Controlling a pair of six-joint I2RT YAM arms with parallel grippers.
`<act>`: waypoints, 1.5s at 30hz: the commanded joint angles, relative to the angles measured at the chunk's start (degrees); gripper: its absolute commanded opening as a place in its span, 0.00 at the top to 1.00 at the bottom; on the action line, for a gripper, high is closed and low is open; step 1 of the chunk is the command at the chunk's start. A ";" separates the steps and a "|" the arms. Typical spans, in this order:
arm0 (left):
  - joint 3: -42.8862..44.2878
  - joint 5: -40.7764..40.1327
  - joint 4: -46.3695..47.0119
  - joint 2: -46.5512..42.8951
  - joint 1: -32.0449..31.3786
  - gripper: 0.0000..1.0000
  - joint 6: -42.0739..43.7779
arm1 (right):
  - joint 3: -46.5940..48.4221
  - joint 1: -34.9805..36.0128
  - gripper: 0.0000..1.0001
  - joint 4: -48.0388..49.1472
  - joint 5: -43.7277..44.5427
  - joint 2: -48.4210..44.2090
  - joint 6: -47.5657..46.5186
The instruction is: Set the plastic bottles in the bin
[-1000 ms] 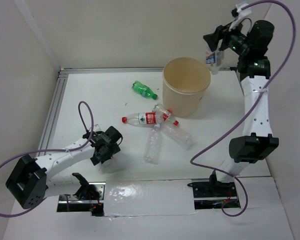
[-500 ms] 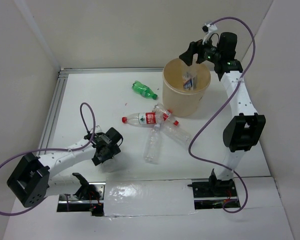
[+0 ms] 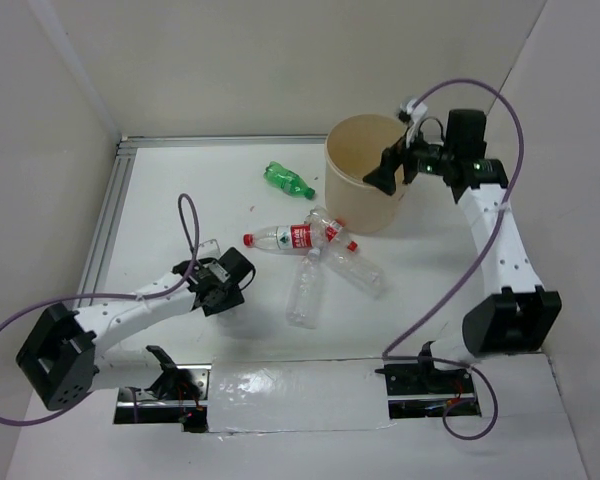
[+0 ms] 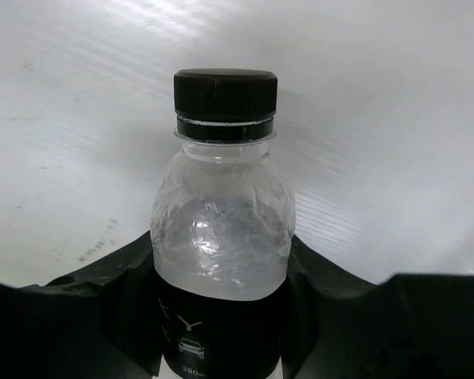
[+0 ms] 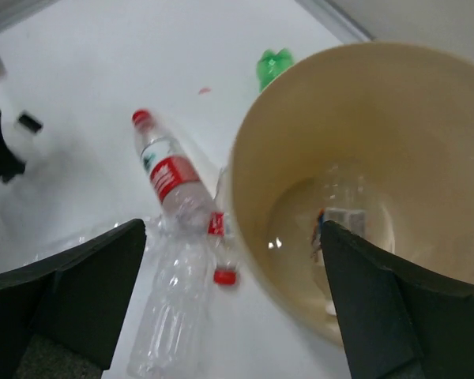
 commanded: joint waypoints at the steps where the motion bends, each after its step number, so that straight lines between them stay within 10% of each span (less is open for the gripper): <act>1: 11.32 -3.80 1.21 -5.87 -3.03 1.00 7.34 | -8.54 1.51 0.04 -10.07 1.35 -7.45 -14.53; 8: 28.57 -4.34 28.84 -1.41 -4.36 1.00 32.03 | -29.29 2.04 0.65 -4.10 3.66 -23.54 -19.11; 15: 53.52 -0.20 42.61 22.37 -4.36 0.99 40.14 | -41.34 4.58 0.24 -3.57 8.66 -27.59 -21.22; 23: 72.25 3.75 49.12 40.76 -3.13 0.83 37.24 | -44.42 4.58 0.17 -0.94 11.30 -27.59 -19.73; 31: 82.37 4.45 43.86 50.10 -3.13 0.07 37.15 | -45.56 6.33 0.09 2.49 13.15 -23.38 -18.41; 39: 80.28 5.08 43.85 43.54 -3.13 0.00 41.45 | -45.57 11.34 0.07 6.44 16.05 -14.16 -16.74; 45: 49.12 0.94 43.33 23.78 -3.66 0.00 46.73 | -45.04 16.53 0.07 11.44 23.60 -6.08 -13.58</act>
